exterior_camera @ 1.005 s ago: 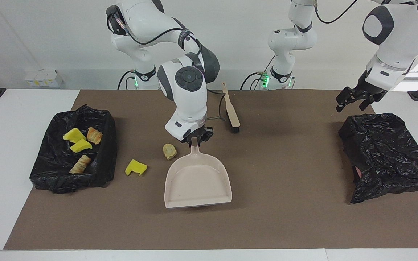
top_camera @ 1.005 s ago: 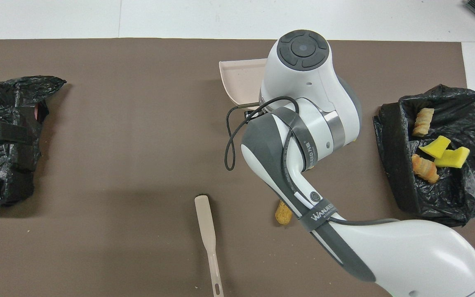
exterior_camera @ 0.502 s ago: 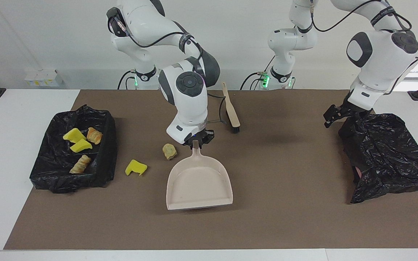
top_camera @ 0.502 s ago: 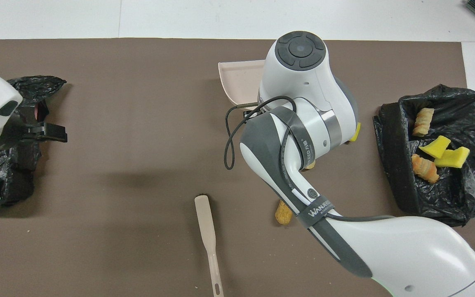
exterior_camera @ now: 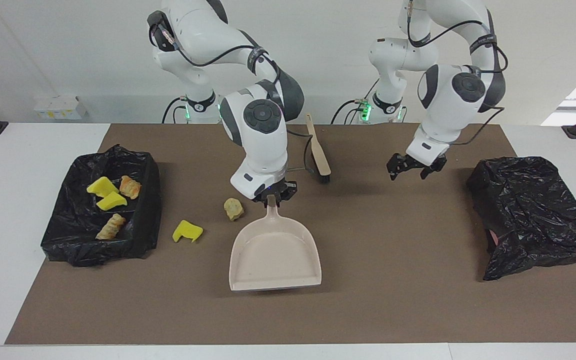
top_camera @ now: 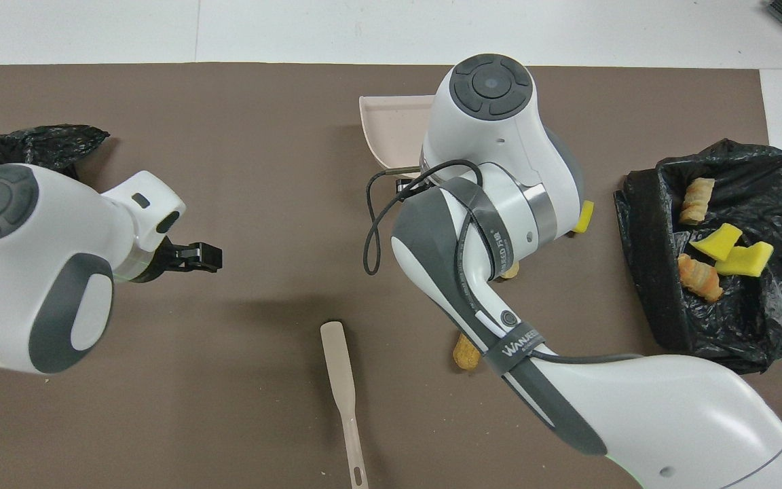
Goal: Sweep and dump trash in bin
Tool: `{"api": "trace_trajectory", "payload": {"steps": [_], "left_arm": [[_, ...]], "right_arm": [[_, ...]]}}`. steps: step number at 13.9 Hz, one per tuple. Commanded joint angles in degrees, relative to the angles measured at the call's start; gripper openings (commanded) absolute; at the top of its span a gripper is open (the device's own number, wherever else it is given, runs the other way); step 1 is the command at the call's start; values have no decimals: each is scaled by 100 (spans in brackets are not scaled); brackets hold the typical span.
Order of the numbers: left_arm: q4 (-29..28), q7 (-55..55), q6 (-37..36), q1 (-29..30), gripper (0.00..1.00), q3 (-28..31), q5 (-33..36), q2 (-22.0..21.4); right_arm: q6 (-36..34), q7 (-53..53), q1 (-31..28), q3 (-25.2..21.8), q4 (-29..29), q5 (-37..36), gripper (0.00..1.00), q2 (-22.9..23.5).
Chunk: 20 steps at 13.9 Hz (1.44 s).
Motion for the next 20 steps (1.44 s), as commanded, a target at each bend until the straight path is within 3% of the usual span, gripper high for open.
{"api": "trace_trajectory", "payload": {"steps": [1,4,10,16,17,18,19,20], "left_arm": [[-1037,-538,339,-562,100,95,103,-834],[-1348,-856,446,-775,100,104,103,-1064],[-953,197,648,94,100,139,103,-687],[-768,454,674,280,100,139,103,-379],[-768,454,761,280,100,139,103,-361],[-759,454,858,280,100,139,103,-326],[-733,445,876,289,100,139,103,-300],[-602,419,859,289,100,139,103,-247]], "right_arm": [[279,299,85,13,-3,192,0,119],[560,300,408,13,41,306,0,435],[491,598,858,13,436,315,0,691],[587,924,1297,-31,401,219,0,920],[570,932,1298,-40,384,210,5,920],[517,933,1298,-31,375,184,37,911],[482,933,1280,-31,349,140,51,893],[499,924,1272,-22,314,52,56,885]]}}
